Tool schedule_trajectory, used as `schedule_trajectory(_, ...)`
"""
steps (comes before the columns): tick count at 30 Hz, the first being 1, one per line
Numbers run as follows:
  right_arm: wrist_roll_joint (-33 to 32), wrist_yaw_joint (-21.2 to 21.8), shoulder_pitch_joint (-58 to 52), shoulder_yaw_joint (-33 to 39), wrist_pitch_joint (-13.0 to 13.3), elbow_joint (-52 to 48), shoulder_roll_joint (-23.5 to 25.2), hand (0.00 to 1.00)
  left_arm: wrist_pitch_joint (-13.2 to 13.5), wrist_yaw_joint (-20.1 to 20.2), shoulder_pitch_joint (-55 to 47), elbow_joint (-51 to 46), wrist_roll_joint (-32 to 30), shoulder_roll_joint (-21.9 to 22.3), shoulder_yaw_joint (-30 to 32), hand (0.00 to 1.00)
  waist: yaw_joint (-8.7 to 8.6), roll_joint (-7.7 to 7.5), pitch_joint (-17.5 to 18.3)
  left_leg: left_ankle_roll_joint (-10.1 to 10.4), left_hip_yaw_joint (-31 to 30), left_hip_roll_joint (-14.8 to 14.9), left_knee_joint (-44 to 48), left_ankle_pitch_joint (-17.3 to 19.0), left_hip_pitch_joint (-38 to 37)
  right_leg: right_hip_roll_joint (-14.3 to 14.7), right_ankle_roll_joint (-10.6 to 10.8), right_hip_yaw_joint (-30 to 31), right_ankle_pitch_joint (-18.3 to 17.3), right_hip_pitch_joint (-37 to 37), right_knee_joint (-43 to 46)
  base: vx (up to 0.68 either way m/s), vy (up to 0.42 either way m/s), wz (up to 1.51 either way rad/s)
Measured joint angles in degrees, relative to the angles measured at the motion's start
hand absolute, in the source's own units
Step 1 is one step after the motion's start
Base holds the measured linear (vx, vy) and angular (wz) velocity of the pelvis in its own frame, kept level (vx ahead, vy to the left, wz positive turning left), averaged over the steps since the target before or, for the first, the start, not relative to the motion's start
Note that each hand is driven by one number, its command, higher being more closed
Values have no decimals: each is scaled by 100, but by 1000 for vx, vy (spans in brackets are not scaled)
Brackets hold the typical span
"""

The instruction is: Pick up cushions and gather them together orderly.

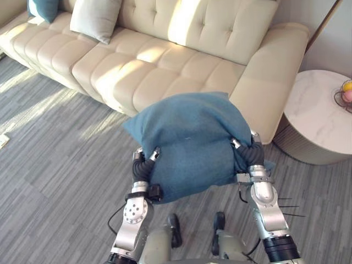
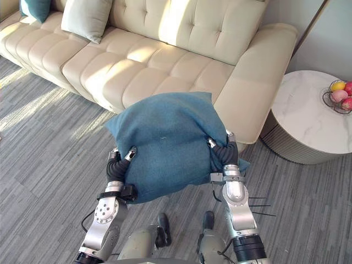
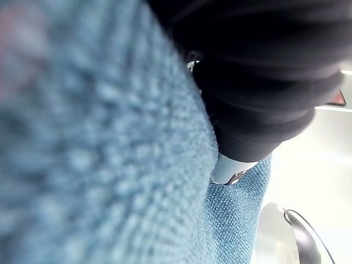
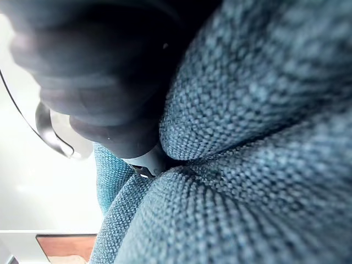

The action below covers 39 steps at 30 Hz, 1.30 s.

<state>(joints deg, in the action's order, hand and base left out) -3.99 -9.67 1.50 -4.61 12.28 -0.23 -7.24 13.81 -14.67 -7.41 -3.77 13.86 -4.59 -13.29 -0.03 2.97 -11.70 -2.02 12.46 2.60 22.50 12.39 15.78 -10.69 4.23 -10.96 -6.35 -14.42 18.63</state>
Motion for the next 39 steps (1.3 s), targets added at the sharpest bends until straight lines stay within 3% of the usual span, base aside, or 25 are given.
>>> schedule_trajectory(2,5,10,-22,-20,0,90,8,100,-21,24,-88,-40,-2,-13,1,100,-81,-72,7,-136,-188,-173,41,134,-106,-208,79,31,-84,-136,688,188,100,55)
schedule_trajectory(3,5,32,-20,-33,-3,275,35,100,-63,24,-115,-44,-7,-25,11,100,-84,-83,1,-278,-306,-204,35,204,-272,-308,-239,149,-29,-624,1792,236,65,36)
schedule_trajectory(4,5,60,-32,-38,-4,376,72,100,-73,23,-125,-44,-15,-67,16,100,-86,-98,-1,-316,-411,-199,70,282,-367,-254,-247,176,-216,-732,1997,364,33,52)
schedule_trajectory(6,2,111,-27,-33,-9,410,112,100,-76,22,-126,-39,-20,-146,34,100,-92,-104,-2,-323,-613,-166,218,524,-477,23,-181,196,-324,-1011,1709,320,-25,44)
schedule_trajectory(8,-4,113,-49,-20,-11,412,99,100,-95,22,-121,-16,-46,-137,31,100,-180,-97,-11,-213,-722,-168,209,620,-727,258,-75,315,-202,-1138,915,323,-61,45)
schedule_trajectory(11,-71,119,-54,47,-21,411,53,100,-110,25,-27,-13,-108,-133,-9,100,-287,-220,-68,43,-858,-275,-18,809,-1441,388,29,284,724,-1179,-803,481,-144,48)
schedule_trajectory(13,-116,124,-153,177,-21,358,54,100,-110,98,-2,-12,-121,-124,-59,100,-474,-342,-11,257,-1114,-352,-253,1128,-1985,273,-243,211,955,-1202,-822,591,-281,74)
schedule_trajectory(14,-120,138,-234,181,-21,324,-4,100,-111,118,-49,-2,-121,-50,-121,100,-534,-201,68,434,-1236,-185,-172,1251,-2136,368,-443,125,1214,-1325,-219,446,-244,53)
schedule_trajectory(15,-125,150,-254,213,-21,316,-5,100,-111,135,-47,1,-122,-16,-153,100,-544,-115,124,528,-1207,-64,94,1267,-2038,399,-444,35,1211,-1378,-28,525,-265,22)
schedule_trajectory(16,-156,181,-254,288,-24,316,-26,100,-111,165,-40,4,-122,48,-196,100,-521,3,170,850,-1100,239,911,1140,-1710,564,-646,-133,1066,-1369,149,633,-315,-17)
schedule_trajectory(17,-170,191,-312,315,-62,188,-35,100,-112,218,-41,115,-112,150,-183,100,-463,95,158,1179,-822,710,2184,514,-1221,954,-823,-124,897,-1102,114,630,-306,-44)
schedule_trajectory(18,-174,180,-403,313,-108,53,-37,100,-117,222,-50,207,-102,192,-177,100,-383,113,157,1135,-694,926,2691,257,-1074,1127,-915,-76,861,-918,48,538,-226,-73)
schedule_trajectory(20,-186,89,-715,306,-144,-484,-24,100,-167,255,-150,308,-102,272,-203,100,-217,109,156,1062,-395,1294,3643,283,-777,1511,-1049,154,746,-244,-294,513,-139,-84)
schedule_trajectory(21,-186,89,-772,306,-142,-645,-23,100,-166,285,-167,308,-102,290,-207,100,-212,105,158,956,-292,1328,3678,341,-651,1548,-1054,215,739,-105,-418,489,-90,-70)
schedule_trajectory(22,-186,82,-824,309,-134,-895,-22,100,-165,342,-158,284,-102,315,-200,100,-226,70,167,681,-28,1335,3479,501,-426,1558,-1055,414,741,116,-619,381,-61,-53)
schedule_trajectory(23,-186,79,-821,309,-134,-987,-22,100,-163,345,-159,241,-103,329,-200,100,-209,56,168,583,94,1335,3282,578,-298,1559,-1054,558,743,198,-691,423,-49,-84)
schedule_trajectory(26,-186,66,-815,317,-127,-1051,-22,100,-135,350,-160,131,-109,339,-199,100,-50,45,160,514,-17,1253,1973,631,-111,1576,-936,1203,667,578,-792,339,61,-113)
schedule_trajectory(30,-169,68,-809,272,-127,-906,-24,100,-127,347,-287,136,-116,336,-197,100,85,51,159,787,-1099,894,393,424,-115,1647,-604,2303,419,810,-625,199,249,-135)
schedule_trajectory(32,-142,72,-804,228,-127,-707,-71,100,-128,343,-401,158,-123,338,-191,100,62,204,237,897,-1387,915,-173,323,-358,1876,-389,2776,228,766,-466,102,441,-153)
schedule_trajectory(33,-107,75,-804,223,-130,-627,-63,100,-128,344,-421,187,-130,322,-193,100,68,206,245,1007,-1381,914,-153,74,-425,1911,-324,2921,160,747,-428,24,379,-144)
schedule_trajectory(34,-45,93,-826,175,-133,-507,-40,100,-128,342,-484,261,-177,296,-177,100,66,140,282,952,-1223,830,-125,-152,-542,1837,-271,3036,119,772,-494,32,464,-148)
schedule_trajectory(37,9,123,-852,123,-132,-322,24,100,-143,346,-545,382,-228,129,-179,100,13,-154,387,754,-520,629,-208,-160,-684,1353,48,3223,289,661,-684,65,417,-111)
schedule_trajectory(39,8,144,-811,98,-133,-149,51,100,-147,346,-571,386,-230,98,-156,100,110,-195,402,596,-28,605,-230,-143,-820,1158,109,2828,354,506,-633,50,208,-110)
